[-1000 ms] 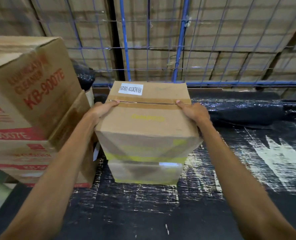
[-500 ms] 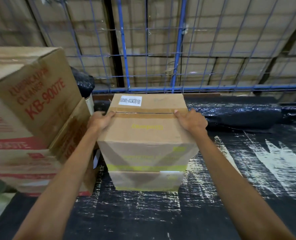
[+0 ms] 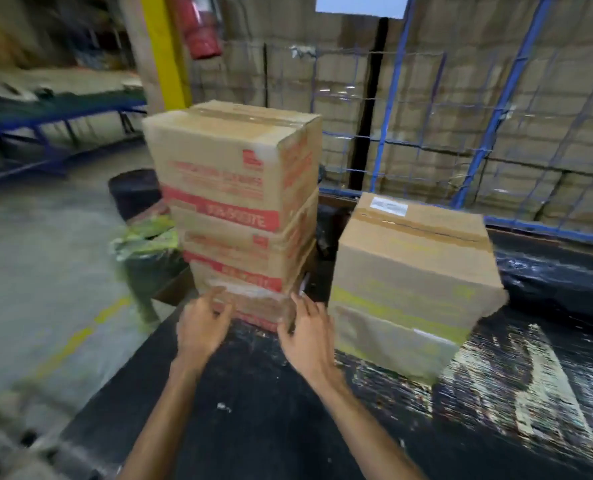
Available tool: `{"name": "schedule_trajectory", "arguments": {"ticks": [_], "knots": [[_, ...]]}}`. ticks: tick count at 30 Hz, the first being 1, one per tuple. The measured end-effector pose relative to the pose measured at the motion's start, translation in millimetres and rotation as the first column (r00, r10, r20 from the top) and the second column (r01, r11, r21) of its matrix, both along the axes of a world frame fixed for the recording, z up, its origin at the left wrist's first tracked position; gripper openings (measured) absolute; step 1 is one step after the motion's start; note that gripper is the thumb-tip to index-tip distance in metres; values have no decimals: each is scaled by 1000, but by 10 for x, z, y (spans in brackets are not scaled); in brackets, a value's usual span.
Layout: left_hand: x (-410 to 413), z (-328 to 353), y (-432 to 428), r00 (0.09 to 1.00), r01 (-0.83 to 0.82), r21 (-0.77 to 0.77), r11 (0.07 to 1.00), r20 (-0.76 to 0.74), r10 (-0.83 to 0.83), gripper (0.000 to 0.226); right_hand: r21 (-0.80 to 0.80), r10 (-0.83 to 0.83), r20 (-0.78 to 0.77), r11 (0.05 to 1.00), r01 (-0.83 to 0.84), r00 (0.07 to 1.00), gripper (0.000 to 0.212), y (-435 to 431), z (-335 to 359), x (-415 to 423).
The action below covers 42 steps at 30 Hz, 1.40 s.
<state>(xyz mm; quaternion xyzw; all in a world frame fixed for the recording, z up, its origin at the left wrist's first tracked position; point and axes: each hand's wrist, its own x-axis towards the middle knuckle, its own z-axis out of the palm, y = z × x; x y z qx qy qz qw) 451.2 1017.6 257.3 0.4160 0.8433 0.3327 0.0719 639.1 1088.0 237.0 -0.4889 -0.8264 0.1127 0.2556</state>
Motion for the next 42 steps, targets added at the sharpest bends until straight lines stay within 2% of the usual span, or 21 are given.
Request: {"name": "schedule_trajectory", "arguments": {"ticks": [3,5,7,11,12,15,18,20,25,34,37,42], "knots": [[-703,-204,-1186,980,-196,-8,981,26,196,38,-149,250,55,959,-239,967,61,-724,-218,-810],[-1137,-239,-2184,920,-389,-19,921,35,390,41,-213,425,88,891,-400,901,61,-1373,-275,-1417],[-1355,-244,-2922,875,-483,-5,875,-8,483,42,-257,530,79,829,-496,844,61,-1820,-326,-1820],[-1583,-222,-4853,671,-741,-14,671,-11,741,41,-284,798,71,591,-755,599,62,-3290,-407,-2831],[-1587,-209,-5382,598,-801,-20,598,-10,801,42,-289,858,62,504,-814,510,61,-3784,-404,-3065],[-1511,-220,-6335,477,-878,-41,477,29,879,52,-345,944,20,316,-884,330,63,-4762,-390,-3494],[-1399,-247,-7116,339,-939,-45,342,58,939,44,-376,981,14,186,-908,195,62,-5581,-348,-3812],[-1383,-227,-7397,304,-951,-33,306,49,951,45,-377,989,13,140,-915,146,56,-5914,-319,-4014],[-1812,-298,-7952,232,-970,-43,239,124,965,52,-387,994,-4,96,-917,105,62,-6573,-434,-4748],[-3477,-512,-8659,212,-971,-57,231,239,948,50,-451,985,-47,126,-883,165,63,-7206,-764,-6389],[-4002,-554,-8866,208,-970,-64,235,288,935,50,-490,985,-66,107,-865,159,63,-7371,-801,-6888],[-4845,-656,-9262,172,-971,-105,217,328,929,53,-535,977,-65,138,-834,203,65,-7636,-922,-7649]]}}
